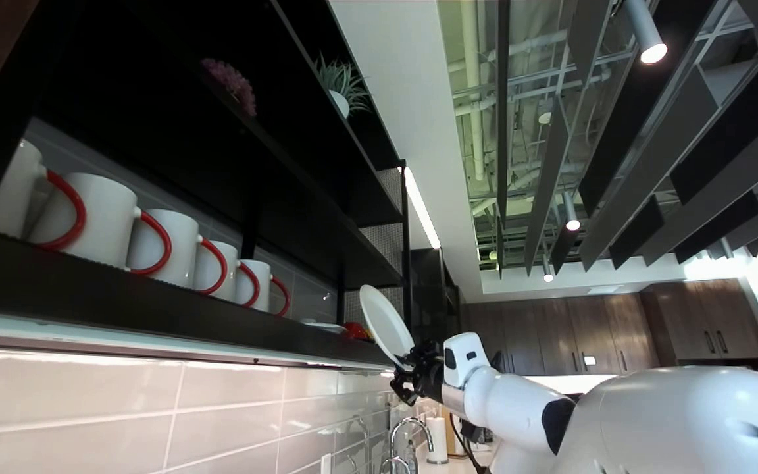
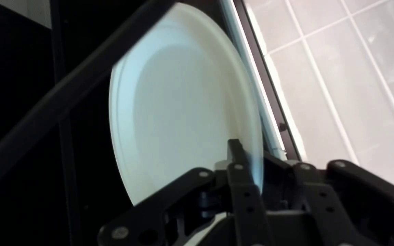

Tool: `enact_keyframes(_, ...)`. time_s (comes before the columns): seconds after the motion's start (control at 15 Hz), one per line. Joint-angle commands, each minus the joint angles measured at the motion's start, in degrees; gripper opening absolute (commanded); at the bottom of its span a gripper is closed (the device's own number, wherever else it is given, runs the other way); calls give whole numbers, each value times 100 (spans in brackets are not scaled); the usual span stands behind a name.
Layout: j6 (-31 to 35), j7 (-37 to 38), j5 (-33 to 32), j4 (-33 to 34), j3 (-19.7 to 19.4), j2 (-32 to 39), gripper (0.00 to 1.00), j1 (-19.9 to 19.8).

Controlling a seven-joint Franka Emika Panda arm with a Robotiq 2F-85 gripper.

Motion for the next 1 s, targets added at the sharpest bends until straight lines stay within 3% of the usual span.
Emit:
enact_keyframes(0.0,154,-365,-663,5,-691,-709,1,497)
enact_keyframes(0.27,-254,-505,-1723,2,-1722,-1215,1,1263)
enact_keyframes(0.6,-1495,-749,-3158,363,-3096,-2023,1,2484)
enact_keyframes(0.73,-2129,-901,-3448,601,-3567,-2316,1,3081)
enact_keyframes(0.93,-2631,-1292,-3391,849,-3902,-2364,1,3613)
